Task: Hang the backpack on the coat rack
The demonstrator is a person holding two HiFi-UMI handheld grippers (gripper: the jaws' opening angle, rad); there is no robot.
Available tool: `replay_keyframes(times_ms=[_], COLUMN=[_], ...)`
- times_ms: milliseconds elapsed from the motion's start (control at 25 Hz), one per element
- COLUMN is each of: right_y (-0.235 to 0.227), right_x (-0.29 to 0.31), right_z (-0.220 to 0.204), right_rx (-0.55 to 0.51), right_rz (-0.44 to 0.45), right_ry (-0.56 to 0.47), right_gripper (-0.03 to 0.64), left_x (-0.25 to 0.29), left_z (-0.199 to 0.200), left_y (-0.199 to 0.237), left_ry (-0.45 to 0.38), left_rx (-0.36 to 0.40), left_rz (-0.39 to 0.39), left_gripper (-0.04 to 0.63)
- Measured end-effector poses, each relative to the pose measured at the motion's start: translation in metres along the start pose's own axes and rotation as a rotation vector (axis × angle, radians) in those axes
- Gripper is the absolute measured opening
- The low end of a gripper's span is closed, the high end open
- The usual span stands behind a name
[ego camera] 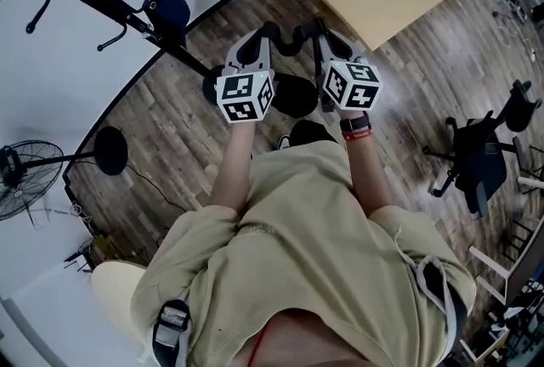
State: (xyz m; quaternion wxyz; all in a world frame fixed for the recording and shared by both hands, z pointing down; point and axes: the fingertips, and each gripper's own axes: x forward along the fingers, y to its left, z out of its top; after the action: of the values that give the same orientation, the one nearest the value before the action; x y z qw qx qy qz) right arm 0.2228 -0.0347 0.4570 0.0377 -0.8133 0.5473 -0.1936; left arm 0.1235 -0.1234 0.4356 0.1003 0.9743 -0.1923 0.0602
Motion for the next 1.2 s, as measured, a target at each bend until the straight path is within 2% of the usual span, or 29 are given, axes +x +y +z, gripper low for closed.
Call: replay_keyframes(times_ms=[400,680,1200], right_y=[0.111,0.167,0.227], right_x=[0.101,0.159,0.248], right_z=[0.007,0.016,0.021], right_rx=[-0.083,-0.098,-0.135], right_rz=[0.279,0.441,0.637], right_ry=[0.076,0.112,0.187], right_gripper=[0.046,0.046,0.046], left_x=[-0.056,-0.085,-0.144], left_z=[0.021,0.035,0.041], left_y=[0.132,0.195,0.293], left_ry=[-0.073,-0.107,-0.161], left_rx=[-0.052,-0.073,-0.152], left_rz=[0.322,0.504,0.839], left_gripper=[0.025,0.025,0.025])
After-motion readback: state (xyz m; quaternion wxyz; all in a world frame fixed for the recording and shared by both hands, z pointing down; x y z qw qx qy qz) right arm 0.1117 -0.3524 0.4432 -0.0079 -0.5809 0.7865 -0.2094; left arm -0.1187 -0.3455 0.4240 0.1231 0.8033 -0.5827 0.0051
